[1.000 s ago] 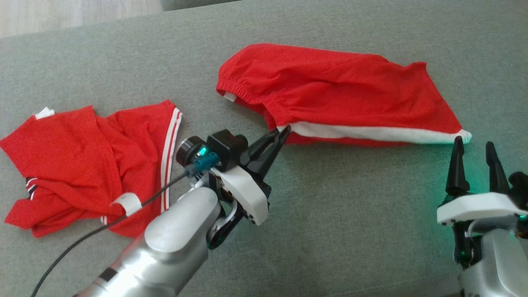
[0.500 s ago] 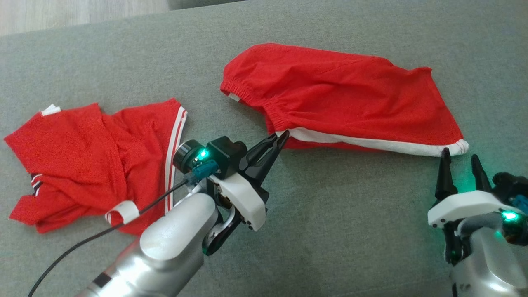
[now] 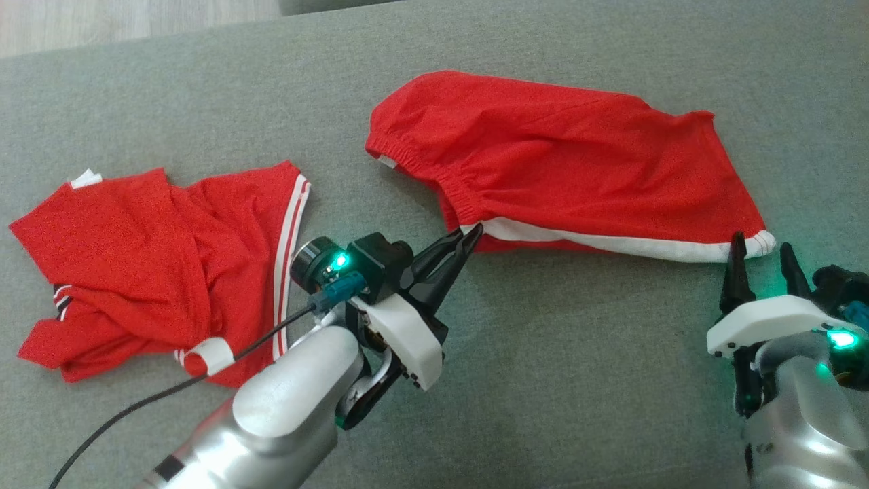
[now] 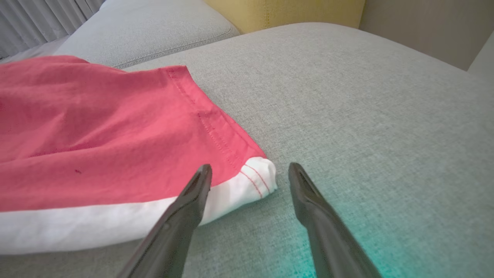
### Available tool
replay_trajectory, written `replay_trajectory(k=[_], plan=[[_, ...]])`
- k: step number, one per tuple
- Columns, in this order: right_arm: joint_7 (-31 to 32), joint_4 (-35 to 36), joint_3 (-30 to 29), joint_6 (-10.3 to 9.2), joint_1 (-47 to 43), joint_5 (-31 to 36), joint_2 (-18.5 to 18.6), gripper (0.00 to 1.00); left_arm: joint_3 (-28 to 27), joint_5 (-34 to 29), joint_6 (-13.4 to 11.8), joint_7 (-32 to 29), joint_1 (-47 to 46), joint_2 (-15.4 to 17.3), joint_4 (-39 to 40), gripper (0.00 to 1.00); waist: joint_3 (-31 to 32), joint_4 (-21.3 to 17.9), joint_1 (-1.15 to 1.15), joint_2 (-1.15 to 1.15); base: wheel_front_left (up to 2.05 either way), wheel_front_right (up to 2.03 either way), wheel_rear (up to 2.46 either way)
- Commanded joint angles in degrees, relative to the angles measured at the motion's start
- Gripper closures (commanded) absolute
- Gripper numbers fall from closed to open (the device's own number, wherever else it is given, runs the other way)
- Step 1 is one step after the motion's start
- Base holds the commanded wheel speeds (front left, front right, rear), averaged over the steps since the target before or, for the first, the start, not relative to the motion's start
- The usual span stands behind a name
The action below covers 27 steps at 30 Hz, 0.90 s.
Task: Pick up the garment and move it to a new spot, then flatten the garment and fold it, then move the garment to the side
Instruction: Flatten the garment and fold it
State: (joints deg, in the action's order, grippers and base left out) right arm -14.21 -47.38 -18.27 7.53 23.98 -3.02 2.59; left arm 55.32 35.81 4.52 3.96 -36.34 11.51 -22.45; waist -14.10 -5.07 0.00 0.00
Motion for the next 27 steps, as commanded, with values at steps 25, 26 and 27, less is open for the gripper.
replay_trajectory(k=[25, 26, 27], plan=[[-0.8, -1.7, 1.1, -0.04, 4.8, 0.9, 0.3, 1.00, -1.7, 1.4, -1.7, -0.6, -0.7, 3.0, 3.1, 1.00, 1.4, 0.1, 0.00, 0.00, 0.00, 0.00, 0.00], [-0.8, -0.7, 2.2, -0.04, 4.8, 0.0, 0.3, 1.00, -2.0, 1.5, -1.9, -0.5, -0.8, 3.3, 3.1, 1.00, 1.8, 0.1, 0.00, 0.00, 0.00, 0.00, 0.00], [-0.8, 0.4, 3.0, -0.04, 4.8, -1.2, 0.3, 1.00, -2.3, 1.6, -2.0, -0.5, -1.0, 3.6, 3.1, 1.00, 2.3, 0.0, 0.00, 0.00, 0.00, 0.00, 0.00]])
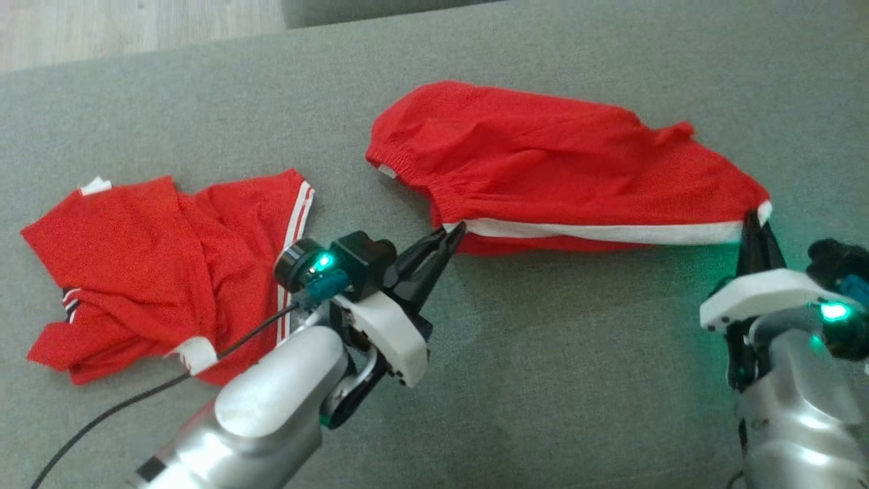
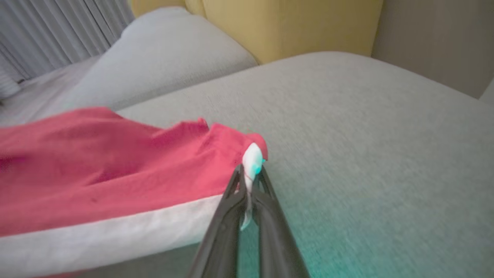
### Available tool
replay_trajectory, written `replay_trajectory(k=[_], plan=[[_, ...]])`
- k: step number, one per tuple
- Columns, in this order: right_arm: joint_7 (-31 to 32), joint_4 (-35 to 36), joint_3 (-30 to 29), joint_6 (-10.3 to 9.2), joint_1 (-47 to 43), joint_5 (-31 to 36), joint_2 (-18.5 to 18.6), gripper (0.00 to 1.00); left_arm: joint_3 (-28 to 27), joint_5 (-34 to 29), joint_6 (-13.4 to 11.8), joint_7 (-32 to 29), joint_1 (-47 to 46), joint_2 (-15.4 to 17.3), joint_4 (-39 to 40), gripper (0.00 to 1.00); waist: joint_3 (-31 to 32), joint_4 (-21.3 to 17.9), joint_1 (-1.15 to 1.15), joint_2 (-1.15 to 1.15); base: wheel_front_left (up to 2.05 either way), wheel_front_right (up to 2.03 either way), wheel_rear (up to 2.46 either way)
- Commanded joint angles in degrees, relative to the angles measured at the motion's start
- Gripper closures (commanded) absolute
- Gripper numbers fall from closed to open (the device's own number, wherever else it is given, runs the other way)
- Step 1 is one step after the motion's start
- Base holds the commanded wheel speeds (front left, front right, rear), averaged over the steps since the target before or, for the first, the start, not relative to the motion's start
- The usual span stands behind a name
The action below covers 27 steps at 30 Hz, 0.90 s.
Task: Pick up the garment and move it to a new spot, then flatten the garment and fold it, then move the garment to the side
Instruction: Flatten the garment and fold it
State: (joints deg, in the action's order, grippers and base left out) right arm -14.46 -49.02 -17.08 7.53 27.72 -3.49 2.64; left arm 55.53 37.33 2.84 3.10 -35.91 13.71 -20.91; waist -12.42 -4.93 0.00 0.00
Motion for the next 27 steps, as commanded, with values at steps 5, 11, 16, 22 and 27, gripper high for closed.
replay_trajectory(k=[5, 11, 16, 22, 27], plan=[[-0.5, 9.5, 8.4, -0.04, 2.5, -6.9, 0.2, 1.00, -4.0, 0.2, -0.3, -0.8, -4.0, 4.0, 2.4, 1.00, 3.1, -0.1, 0.00, 0.00, 0.00, 0.00, 0.00], [3.3, 22.0, 13.4, -0.04, 7.5, -12.0, 0.2, 1.00, -6.5, 0.1, 1.1, -4.1, -11.9, 7.9, 3.3, 1.00, 6.9, 0.0, 0.00, 0.00, 0.00, 0.00, 0.00], [6.9, 27.1, 13.4, -0.04, 12.2, -13.4, 0.2, 1.00, -8.8, 1.4, 2.1, -6.1, -18.3, 9.0, 2.4, 1.00, 9.1, 0.2, 0.00, 0.00, 0.00, 0.00, 0.00], [8.6, 30.6, 13.2, -0.04, 16.4, -11.9, 0.2, 1.00, -10.8, 1.6, 2.8, -6.4, -24.9, 9.6, -0.7, 1.00, 11.6, 0.6, 0.00, 0.00, 0.00, 0.00, 0.00], [11.5, 33.2, 13.6, -0.04, 13.4, -10.3, 0.2, 1.00, -10.6, 3.1, 3.1, -7.0, -23.7, 10.4, -0.2, 1.00, 12.9, 1.2, 0.00, 0.00, 0.00, 0.00, 0.00]])
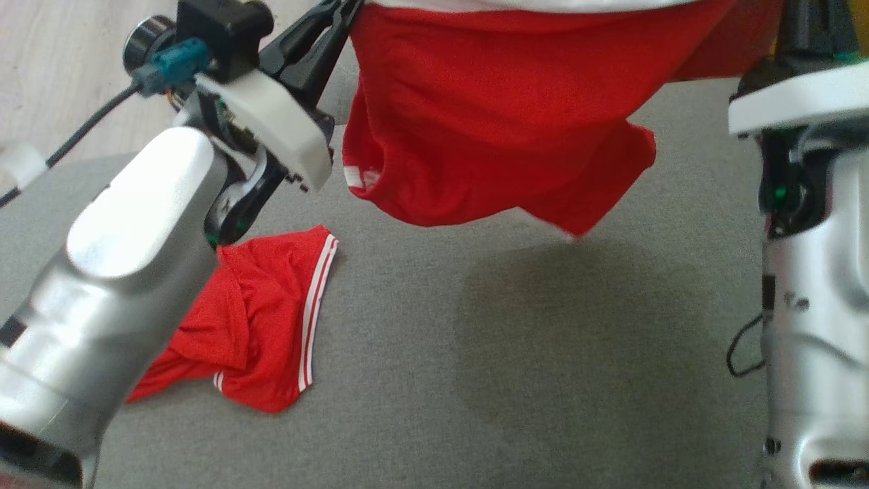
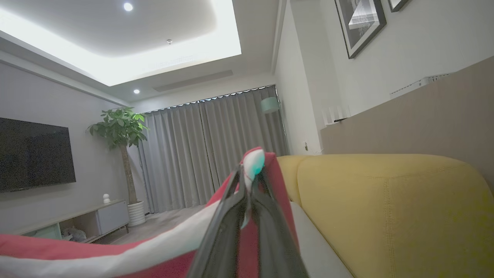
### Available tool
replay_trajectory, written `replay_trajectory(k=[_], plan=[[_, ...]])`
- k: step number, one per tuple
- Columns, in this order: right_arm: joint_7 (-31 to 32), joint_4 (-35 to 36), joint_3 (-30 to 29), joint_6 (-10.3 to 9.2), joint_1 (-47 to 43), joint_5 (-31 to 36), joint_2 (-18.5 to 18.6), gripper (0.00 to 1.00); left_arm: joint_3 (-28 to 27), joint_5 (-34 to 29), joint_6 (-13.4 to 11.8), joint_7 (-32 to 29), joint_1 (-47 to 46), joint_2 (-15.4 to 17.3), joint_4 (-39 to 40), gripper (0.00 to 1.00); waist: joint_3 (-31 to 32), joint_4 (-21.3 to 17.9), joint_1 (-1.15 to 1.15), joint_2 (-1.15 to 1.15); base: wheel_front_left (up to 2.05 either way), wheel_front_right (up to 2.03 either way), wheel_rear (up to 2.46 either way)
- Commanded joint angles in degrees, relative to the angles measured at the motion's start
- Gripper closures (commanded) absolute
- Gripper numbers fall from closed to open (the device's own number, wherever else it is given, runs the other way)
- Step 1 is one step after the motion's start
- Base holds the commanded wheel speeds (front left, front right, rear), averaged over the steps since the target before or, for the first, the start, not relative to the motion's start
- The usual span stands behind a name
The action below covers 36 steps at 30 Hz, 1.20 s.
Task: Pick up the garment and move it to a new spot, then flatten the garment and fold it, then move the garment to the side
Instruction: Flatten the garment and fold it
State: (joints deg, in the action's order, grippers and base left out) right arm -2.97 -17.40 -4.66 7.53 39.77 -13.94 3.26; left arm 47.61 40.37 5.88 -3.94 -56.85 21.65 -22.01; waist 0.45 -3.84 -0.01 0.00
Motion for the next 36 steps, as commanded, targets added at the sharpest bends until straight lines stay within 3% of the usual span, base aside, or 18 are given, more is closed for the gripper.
replay_trajectory(k=[1, 12, 19, 23, 27, 31, 32, 36], plan=[[0.5, 2.4, 1.0, -0.04, 0.3, 0.4, -0.4, 1.00, -2.8, 0.2, -0.3, 0.3, -1.9, 2.8, 1.6, 1.00, 0.2, 0.2, 0.01, 0.00, 0.00, 0.00, 0.00], [11.0, 18.4, -0.2, -0.04, -13.9, 3.4, -0.4, 1.00, -3.0, 5.0, -4.8, -2.8, 11.3, 8.6, 17.7, 1.00, 0.1, 1.3, 0.01, 0.00, 0.00, 0.00, 0.00], [16.9, 23.0, 0.3, -0.04, -11.5, 5.5, -0.2, 1.00, -4.5, 6.5, -5.6, -5.7, 9.3, 10.0, 20.6, 1.00, -4.3, 1.1, 0.01, 0.00, 0.00, 0.00, 0.00], [17.0, 17.6, 0.8, -0.04, -3.7, 5.3, -0.2, 1.00, -4.4, 5.3, -3.0, -7.1, 3.3, 9.9, 16.3, 1.00, -9.0, -0.1, 0.01, 0.00, 0.00, 0.00, 0.00], [14.3, 7.6, 2.0, -0.04, 7.4, 5.3, 0.3, 1.00, -4.4, 3.2, -0.7, -6.6, -4.7, 8.9, 8.9, 1.00, -13.7, -1.5, 0.01, 0.00, 0.00, 0.00, 0.00], [7.8, -3.0, 1.1, -0.04, 19.6, 6.2, 0.4, 1.00, -5.1, 0.5, 0.4, -2.2, -13.5, 7.0, 0.2, 1.00, -16.8, -2.7, 0.01, 0.00, 0.00, 0.00, 0.00], [7.8, -3.0, 1.1, -0.04, 19.6, 6.2, 0.4, 1.00, -5.1, 0.5, 0.4, -2.2, -13.5, 7.0, 0.2, 1.00, -16.8, -2.7, 0.01, 0.00, 0.00, 0.00, 0.00], [-1.3, -12.4, -1.4, -0.04, 29.3, 9.1, 0.3, 1.00, -5.8, -2.2, 0.9, 5.0, -20.9, 4.4, -8.0, 1.00, -17.9, -3.4, 0.01, 0.00, 0.00, 0.00, 0.00]])
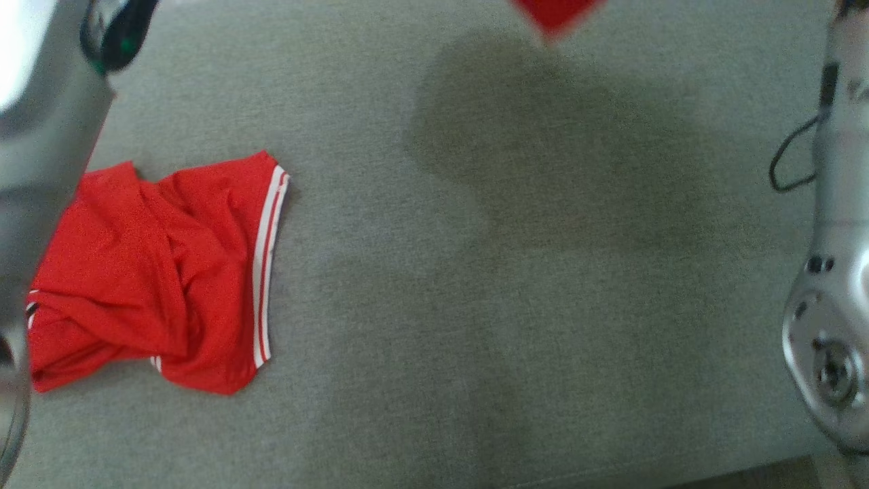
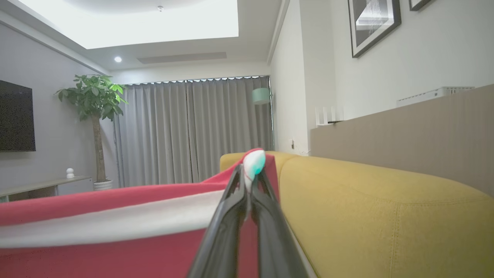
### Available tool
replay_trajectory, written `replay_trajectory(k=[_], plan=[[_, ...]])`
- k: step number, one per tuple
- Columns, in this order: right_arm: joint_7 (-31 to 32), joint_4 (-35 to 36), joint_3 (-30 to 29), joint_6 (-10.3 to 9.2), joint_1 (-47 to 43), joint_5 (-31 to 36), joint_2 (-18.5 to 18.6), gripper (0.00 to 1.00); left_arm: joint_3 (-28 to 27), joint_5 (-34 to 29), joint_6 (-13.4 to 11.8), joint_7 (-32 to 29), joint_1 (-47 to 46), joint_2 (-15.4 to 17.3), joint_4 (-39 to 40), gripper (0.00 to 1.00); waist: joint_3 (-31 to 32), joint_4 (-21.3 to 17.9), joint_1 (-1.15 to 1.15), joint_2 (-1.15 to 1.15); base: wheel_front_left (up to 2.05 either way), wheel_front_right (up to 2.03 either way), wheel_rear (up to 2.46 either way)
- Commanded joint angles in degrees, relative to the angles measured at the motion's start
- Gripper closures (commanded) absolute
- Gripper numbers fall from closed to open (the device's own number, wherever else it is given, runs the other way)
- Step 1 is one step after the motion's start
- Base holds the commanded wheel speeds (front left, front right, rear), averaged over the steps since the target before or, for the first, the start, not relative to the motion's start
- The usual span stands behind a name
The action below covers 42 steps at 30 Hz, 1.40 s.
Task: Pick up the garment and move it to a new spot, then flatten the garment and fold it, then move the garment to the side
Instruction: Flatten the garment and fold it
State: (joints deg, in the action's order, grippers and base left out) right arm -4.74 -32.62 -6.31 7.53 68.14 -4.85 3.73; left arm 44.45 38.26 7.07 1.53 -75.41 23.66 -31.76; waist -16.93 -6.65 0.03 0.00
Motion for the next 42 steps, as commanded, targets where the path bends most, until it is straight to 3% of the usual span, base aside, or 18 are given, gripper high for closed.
replay_trajectory(k=[1, 5, 10, 16, 22, 34, 42], plan=[[-1.5, 0.7, -0.2, -0.04, 2.6, 0.5, -0.2, 1.00, -2.9, -0.2, -0.2, 1.4, -3.6, 1.5, 0.0, 1.00, -0.6, -0.6, -0.03, 0.00, 0.00, 0.00, 0.00], [-6.6, -6.4, -0.8, -0.04, 5.7, 1.7, -0.2, 1.00, -2.2, -0.1, 0.2, 7.8, -5.8, -1.9, -5.4, 1.00, -0.5, -0.5, -0.03, 0.00, 0.00, 0.00, 0.00], [-8.6, -12.7, -0.3, -0.04, 2.1, 1.0, 0.5, 1.00, 1.4, 3.0, 0.4, 11.5, -1.7, -4.9, -7.0, 1.00, 0.3, 0.2, -0.03, 0.00, 0.00, 0.00, 0.00], [-8.2, -18.6, 3.8, -0.04, -6.7, -2.1, 2.0, 1.00, 10.0, 6.8, 0.4, 12.6, 8.8, -4.0, -3.4, 1.00, 1.6, 1.2, -0.03, 0.00, 0.00, 0.00, 0.00], [-3.5, -23.9, 8.5, -0.04, -16.3, -6.0, 6.6, 1.00, 16.4, 8.2, 0.4, 13.3, 20.7, -2.8, -1.1, 1.00, 4.0, 2.2, -0.03, 0.00, 0.00, 0.00, 0.00], [6.4, -19.3, 15.3, -0.04, -29.3, -12.9, 14.9, 1.00, 23.1, 6.2, -0.4, 13.0, 32.1, -3.6, 2.2, 1.00, 10.4, 2.2, -0.03, 0.00, 0.00, 0.00, 0.00], [12.2, -13.3, 11.7, -0.04, -36.7, -14.2, 18.2, 1.00, 25.2, 6.0, -2.3, 11.2, 35.9, -4.5, 5.5, 1.00, 13.4, 1.0, -0.03, 0.00, 0.00, 0.00, 0.00]])
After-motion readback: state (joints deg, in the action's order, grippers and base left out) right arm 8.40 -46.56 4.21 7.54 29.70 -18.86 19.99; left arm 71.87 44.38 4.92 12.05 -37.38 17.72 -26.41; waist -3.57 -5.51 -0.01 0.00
